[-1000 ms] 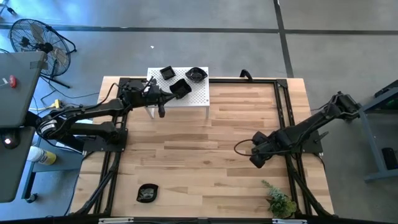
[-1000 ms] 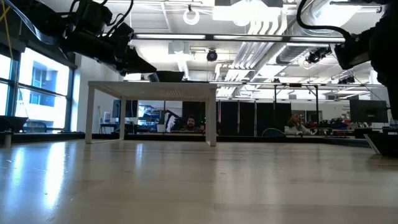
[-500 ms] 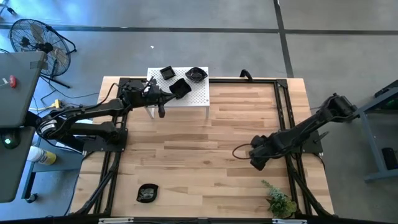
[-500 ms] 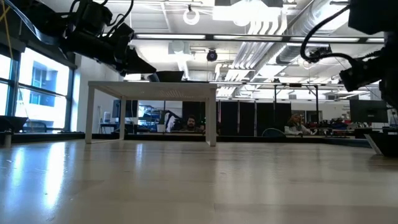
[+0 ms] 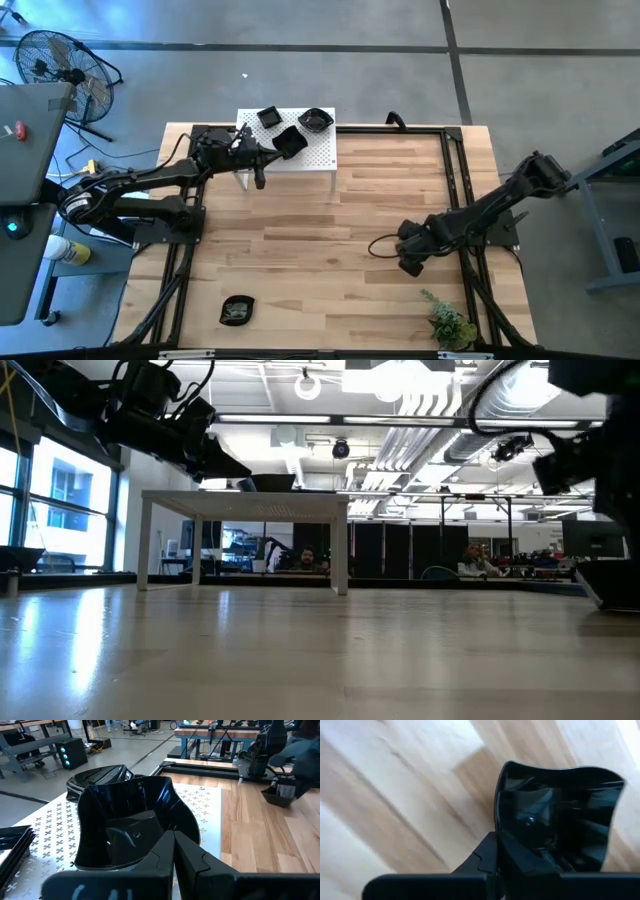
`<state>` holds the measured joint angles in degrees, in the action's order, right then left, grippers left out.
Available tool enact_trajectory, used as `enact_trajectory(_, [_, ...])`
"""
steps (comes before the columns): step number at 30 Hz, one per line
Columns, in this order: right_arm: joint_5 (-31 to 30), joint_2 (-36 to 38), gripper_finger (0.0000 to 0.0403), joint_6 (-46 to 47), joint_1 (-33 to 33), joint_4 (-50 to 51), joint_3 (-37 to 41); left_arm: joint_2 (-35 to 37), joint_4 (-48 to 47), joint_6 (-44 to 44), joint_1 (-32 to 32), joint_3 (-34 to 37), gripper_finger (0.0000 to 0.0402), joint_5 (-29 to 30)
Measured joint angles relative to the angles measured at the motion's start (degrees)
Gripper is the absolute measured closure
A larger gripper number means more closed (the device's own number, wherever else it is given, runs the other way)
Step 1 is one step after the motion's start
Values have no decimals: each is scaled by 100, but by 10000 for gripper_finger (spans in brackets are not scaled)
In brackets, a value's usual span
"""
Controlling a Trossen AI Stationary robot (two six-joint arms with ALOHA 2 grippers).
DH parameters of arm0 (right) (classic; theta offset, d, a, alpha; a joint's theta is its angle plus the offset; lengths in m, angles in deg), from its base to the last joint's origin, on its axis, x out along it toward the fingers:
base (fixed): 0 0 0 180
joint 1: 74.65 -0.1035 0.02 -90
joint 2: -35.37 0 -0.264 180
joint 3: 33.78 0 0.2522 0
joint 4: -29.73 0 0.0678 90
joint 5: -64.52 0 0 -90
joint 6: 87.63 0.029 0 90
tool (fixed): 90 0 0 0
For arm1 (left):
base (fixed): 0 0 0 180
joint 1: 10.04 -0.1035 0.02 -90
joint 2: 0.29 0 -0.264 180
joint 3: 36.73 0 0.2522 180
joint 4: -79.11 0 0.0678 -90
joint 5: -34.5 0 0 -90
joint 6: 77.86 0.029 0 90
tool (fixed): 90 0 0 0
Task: Pick & Place Mini shaped plates
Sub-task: Stack the black distorted square plate on top of the black distorted square plates on the shelf
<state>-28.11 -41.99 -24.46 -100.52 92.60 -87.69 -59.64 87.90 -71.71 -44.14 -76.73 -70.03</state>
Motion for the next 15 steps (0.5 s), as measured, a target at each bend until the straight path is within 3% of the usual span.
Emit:
enact_trajectory(7, [-73, 0, 394, -411, 322, -149, -527, 0, 1, 0, 0, 0, 401, -1])
enact_trajectory(15, [-346, -139, 397, -1668, 1063, -1130, -828, 0, 0, -2, 0, 0, 401, -1])
